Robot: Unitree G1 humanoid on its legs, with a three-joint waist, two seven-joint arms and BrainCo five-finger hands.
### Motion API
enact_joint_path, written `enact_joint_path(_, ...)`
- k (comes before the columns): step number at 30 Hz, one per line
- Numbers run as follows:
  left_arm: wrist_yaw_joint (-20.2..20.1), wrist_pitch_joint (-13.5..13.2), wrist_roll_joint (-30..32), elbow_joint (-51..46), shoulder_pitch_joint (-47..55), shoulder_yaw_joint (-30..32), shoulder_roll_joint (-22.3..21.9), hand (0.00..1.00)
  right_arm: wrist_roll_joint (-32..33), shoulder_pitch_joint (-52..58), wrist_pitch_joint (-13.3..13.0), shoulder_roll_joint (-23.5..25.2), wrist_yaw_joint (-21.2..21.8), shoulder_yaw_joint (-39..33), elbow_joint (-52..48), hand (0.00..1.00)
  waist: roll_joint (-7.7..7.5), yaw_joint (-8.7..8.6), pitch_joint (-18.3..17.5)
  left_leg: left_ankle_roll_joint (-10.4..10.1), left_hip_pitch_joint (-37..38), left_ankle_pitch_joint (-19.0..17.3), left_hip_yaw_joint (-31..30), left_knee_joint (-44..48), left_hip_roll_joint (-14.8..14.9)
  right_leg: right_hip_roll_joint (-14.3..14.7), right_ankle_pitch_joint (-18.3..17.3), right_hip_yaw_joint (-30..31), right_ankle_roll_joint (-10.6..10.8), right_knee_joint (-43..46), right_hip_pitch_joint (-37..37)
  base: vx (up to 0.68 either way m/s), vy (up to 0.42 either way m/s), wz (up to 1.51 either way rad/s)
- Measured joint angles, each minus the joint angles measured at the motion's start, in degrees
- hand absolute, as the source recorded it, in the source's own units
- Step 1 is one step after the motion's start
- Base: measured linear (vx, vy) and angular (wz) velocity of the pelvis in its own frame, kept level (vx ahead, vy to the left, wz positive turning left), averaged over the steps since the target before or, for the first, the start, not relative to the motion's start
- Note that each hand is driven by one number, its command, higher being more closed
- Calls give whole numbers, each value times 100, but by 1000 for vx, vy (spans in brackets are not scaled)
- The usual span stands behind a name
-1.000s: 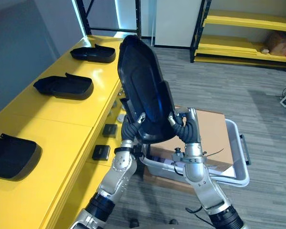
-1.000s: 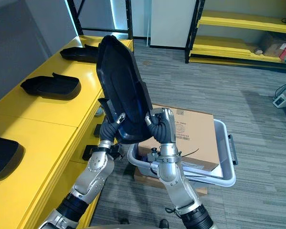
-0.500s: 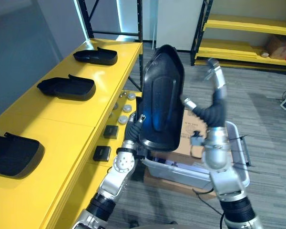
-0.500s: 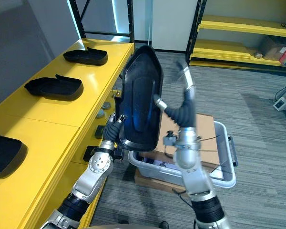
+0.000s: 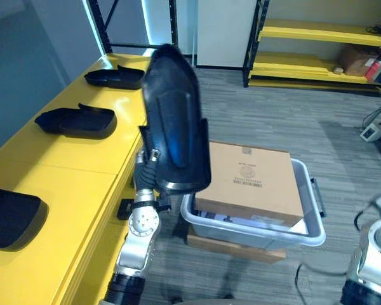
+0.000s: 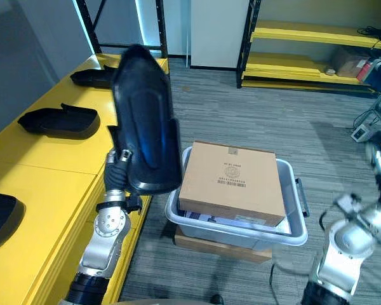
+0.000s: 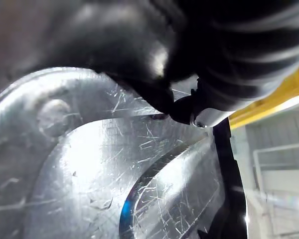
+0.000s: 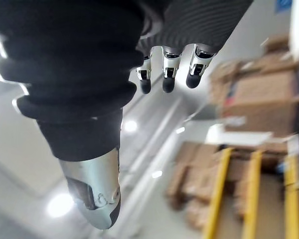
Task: Walk over and take plastic housings, then place them on the shelf
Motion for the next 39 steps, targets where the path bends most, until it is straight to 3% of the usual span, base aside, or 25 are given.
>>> enact_joint_path(4,-17,-88,-108,-195,300,27,-125,100,410,347,206,265,617,217,1900,0,49,30,14,-5,-3,-16,56,2,14,-1,1,15,-14,34,-5,0,0,0)
enact_joint_path(9,-24,-172,-225,-231,329,-24,-129,100,401,376,380,296,1318,934,3585,0,69,60,25,5,-2,-16,85,23,31,-5,-27,14,-10,109,3,4,1,1)
enact_joint_path(16,-30,-184,-229,-232,328,-43,-132,100,276,371,475,259,1583,1395,4175,0,91,111,157,6,-38,-14,-208,74,8,-63,-162,-234,2,257,103,-27,3,22)
enact_joint_path(20,-17,-195,-228,-390,322,-182,-124,100,252,331,479,152,1569,1733,4411,0,65,293,274,-56,-196,88,-833,142,-77,-128,-520,-870,-9,755,91,-30,-39,93)
enact_joint_path(22,-14,-214,-229,-722,378,-286,-133,100,168,189,470,127,1546,1942,4426,0,6,376,464,-168,-344,208,-1198,171,-179,-326,-773,-1444,-29,1145,74,-49,-3,144)
enact_joint_path(24,2,-241,-230,-1033,436,-319,-152,100,117,66,447,134,1541,2027,4357,0,-9,386,578,-84,-649,-112,-324,386,59,-482,-926,-1988,-30,1440,54,-78,53,157)
enact_joint_path(25,36,-354,-230,-1138,433,-369,-180,100,75,4,410,45,1517,2142,4226,0,48,387,603,-64,-972,-154,842,823,445,-578,-1019,-2425,-9,1642,61,-43,57,177)
enact_joint_path(26,72,-403,-229,-1166,434,-429,-205,100,66,-15,408,18,1510,2167,4144,0,78,406,608,1,-1084,-191,1518,1086,695,-643,-1101,-2667,17,1774,108,0,87,171)
enact_joint_path(28,135,-446,-243,-1169,433,-530,-234,100,59,7,403,23,1467,2305,3912,0,82,402,606,347,-1074,-424,2804,1557,1087,-850,-1209,-3200,91,2114,264,91,106,148)
enact_joint_path(30,136,-471,-276,-1200,424,-663,-245,100,62,3,394,51,1452,2388,3762,0,77,391,612,388,-1062,-523,3141,1788,1162,-1051,-1284,-3510,198,2309,372,130,119,119)
enact_joint_path(33,124,-515,-411,-1202,415,-831,-303,100,65,-101,377,149,1454,2381,3603,0,68,449,612,442,-1337,-800,2587,2234,787,-1444,-1495,-3914,380,2574,628,70,195,103)
enact_joint_path(35,125,-514,-502,-1202,422,-909,-345,100,62,-115,411,193,1464,2386,3592,0,66,525,625,481,-1347,-1017,2362,2391,577,-1743,-1519,-3919,333,3041,704,87,233,82)
enact_joint_path(36,127,-512,-517,-1202,421,-927,-366,100,61,-114,451,215,1473,2386,3577,0,52,491,638,516,-1284,-1169,2160,2492,440,-1996,-1515,-3568,-102,3720,548,79,198,81)
enact_joint_path(37,137,-512,-522,-1201,421,-932,-364,100,60,-109,457,223,1488,2386,3578,0,59,482,639,487,-1250,-1258,2051,2528,402,-2024,-1568,-3146,-304,4039,397,119,224,80)
enact_joint_path(39,163,-539,-526,-1183,419,-929,-344,100,61,-126,463,238,1560,2394,3607,0,9,471,609,412,-1054,-1298,1832,2324,250,-1452,-1951,-1375,-65,4374,-256,138,125,62)
